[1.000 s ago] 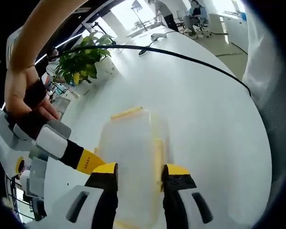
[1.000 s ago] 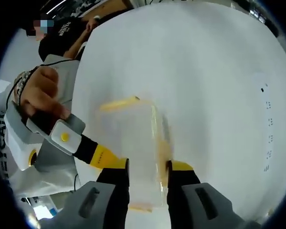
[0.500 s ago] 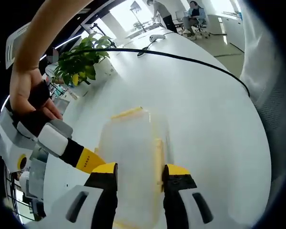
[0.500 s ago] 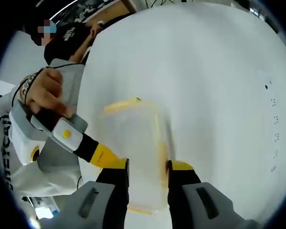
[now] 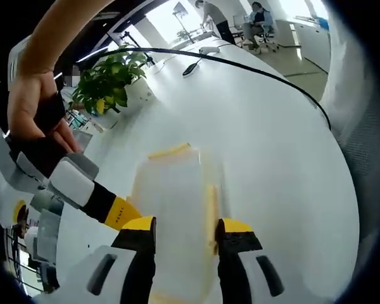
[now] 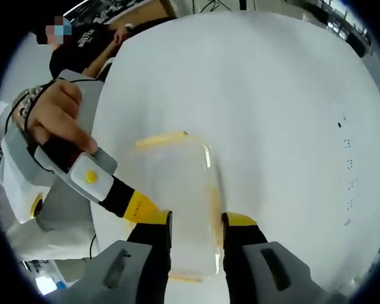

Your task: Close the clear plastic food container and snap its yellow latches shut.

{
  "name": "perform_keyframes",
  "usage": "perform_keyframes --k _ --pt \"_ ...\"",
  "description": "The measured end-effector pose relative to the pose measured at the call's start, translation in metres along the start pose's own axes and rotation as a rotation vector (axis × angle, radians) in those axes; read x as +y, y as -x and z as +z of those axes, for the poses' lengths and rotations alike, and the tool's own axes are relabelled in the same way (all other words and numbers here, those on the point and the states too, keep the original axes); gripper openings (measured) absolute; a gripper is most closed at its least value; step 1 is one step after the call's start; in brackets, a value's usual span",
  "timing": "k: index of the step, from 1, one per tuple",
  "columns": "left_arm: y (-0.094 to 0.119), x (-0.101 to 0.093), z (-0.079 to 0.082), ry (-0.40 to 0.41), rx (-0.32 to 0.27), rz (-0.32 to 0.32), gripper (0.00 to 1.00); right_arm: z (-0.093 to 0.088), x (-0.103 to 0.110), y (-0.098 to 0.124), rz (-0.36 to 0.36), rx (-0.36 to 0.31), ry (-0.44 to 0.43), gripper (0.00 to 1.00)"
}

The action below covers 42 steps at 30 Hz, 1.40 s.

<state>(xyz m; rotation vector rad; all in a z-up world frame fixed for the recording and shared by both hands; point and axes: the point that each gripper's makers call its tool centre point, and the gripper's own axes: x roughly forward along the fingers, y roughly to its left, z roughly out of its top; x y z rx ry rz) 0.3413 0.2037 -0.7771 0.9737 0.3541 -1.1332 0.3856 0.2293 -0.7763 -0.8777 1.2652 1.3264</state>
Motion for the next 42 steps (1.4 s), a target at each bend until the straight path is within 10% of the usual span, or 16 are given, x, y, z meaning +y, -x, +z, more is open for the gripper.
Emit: perform_keyframes --k 13,31,42 --pt "0.014 -0.003 -0.007 0.192 0.009 -0.045 0.45 -0.003 -0.004 0.004 -0.044 -0.1 -0.093 0.29" --pt "0.055 0.052 -0.049 0.28 0.088 -0.032 0.64 0.004 -0.002 0.033 -0.129 -0.377 -0.134 0.35" --pt "0.046 0.052 -0.05 0.236 0.114 -0.111 0.78 -0.036 0.01 0.026 -0.178 -0.277 -0.004 0.53"
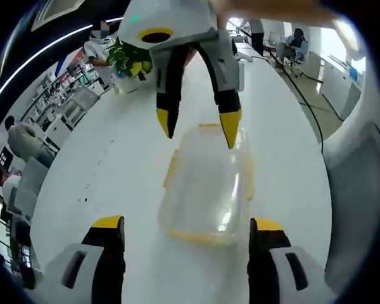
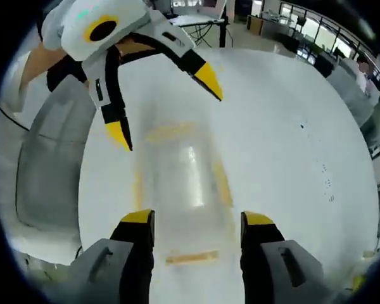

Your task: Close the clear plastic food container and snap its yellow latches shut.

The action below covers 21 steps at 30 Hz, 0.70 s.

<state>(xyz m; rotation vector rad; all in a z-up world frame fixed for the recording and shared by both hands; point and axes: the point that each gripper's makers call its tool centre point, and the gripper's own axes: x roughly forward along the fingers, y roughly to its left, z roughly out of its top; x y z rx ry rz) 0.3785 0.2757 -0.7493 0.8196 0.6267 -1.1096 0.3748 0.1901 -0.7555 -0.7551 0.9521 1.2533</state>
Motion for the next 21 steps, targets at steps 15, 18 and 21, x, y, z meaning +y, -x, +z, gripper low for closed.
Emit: perform_keyframes --k 15,18,21 --pt "-0.022 -0.009 -0.009 -0.087 0.075 -0.09 0.82 -0.026 0.008 -0.007 -0.011 0.061 0.042 0.76" --pt "-0.026 -0.013 -0.007 -0.089 0.073 -0.106 0.83 -0.033 0.014 -0.013 0.004 0.086 0.075 0.91" --pt "-0.031 -0.013 -0.009 -0.098 0.094 -0.113 0.83 -0.038 0.015 -0.018 0.004 0.107 0.098 0.93"
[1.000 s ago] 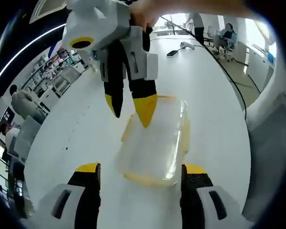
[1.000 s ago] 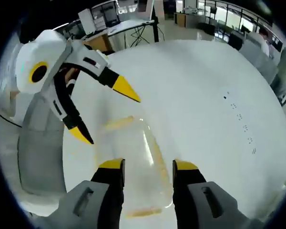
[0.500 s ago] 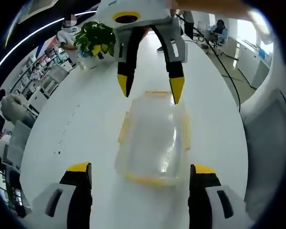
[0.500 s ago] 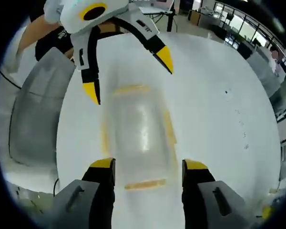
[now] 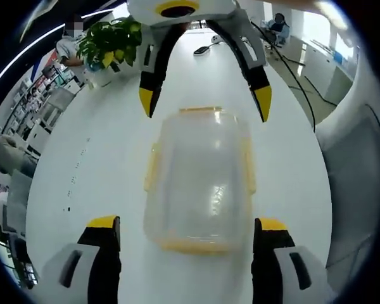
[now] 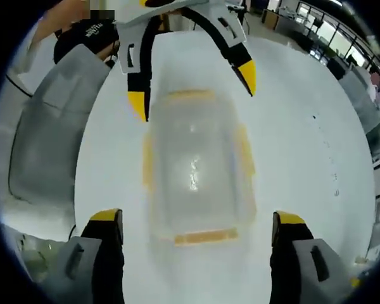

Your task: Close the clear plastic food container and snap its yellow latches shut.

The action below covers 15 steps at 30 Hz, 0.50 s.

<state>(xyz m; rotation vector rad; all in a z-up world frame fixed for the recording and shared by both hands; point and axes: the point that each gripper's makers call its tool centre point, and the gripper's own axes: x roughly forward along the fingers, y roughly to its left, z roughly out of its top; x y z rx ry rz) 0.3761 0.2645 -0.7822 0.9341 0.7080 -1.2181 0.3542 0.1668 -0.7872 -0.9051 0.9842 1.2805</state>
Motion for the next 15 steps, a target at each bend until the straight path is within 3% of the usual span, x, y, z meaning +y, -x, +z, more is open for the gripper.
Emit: perform_keyframes --k 7,15 --pt "-0.009 -0.003 -0.002 -0.044 0.014 -0.015 0.85 -0.002 0.001 -0.01 0.007 0.001 0.01 0.91" --pt "-0.012 -0.002 -0.001 -0.034 0.001 -0.036 0.88 -0.005 -0.004 -0.018 0.015 0.02 0.016 0.88"
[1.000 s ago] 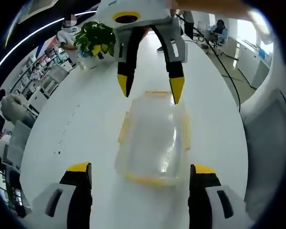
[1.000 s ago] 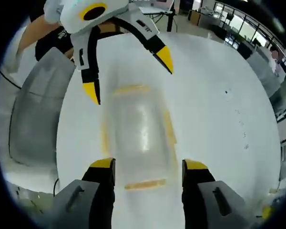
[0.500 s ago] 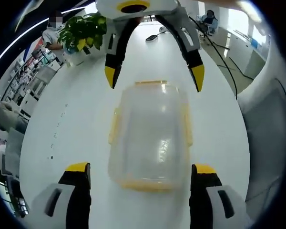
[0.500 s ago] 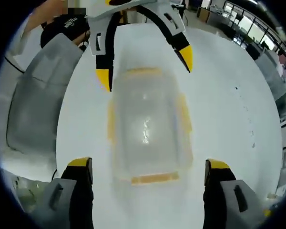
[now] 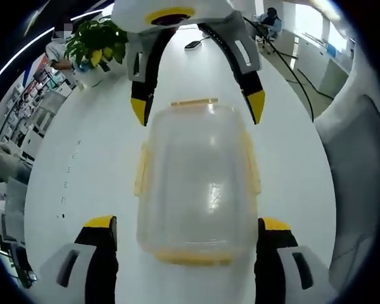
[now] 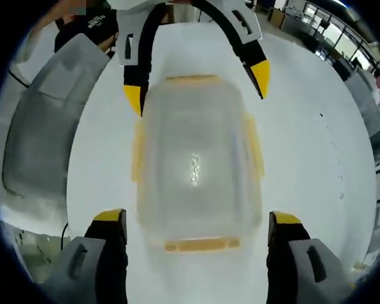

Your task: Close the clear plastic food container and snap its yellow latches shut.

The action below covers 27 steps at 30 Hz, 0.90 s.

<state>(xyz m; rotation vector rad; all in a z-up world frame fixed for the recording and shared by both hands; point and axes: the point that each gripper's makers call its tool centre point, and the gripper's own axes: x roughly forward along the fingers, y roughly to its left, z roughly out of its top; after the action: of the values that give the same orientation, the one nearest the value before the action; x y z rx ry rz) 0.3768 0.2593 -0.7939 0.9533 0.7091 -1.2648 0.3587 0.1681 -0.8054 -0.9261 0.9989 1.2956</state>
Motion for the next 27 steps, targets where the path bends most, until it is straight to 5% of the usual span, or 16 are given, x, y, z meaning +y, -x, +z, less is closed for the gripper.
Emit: perform_keyframes --k 5,27 --pt "-0.002 -0.004 -0.004 0.019 0.01 -0.025 0.74 -0.002 -0.001 -0.006 -0.01 0.006 0.014 0.78" --pt "0.001 0.0 -0.011 0.028 0.015 -0.022 0.73 0.007 -0.006 -0.008 -0.01 -0.012 0.025 0.77"
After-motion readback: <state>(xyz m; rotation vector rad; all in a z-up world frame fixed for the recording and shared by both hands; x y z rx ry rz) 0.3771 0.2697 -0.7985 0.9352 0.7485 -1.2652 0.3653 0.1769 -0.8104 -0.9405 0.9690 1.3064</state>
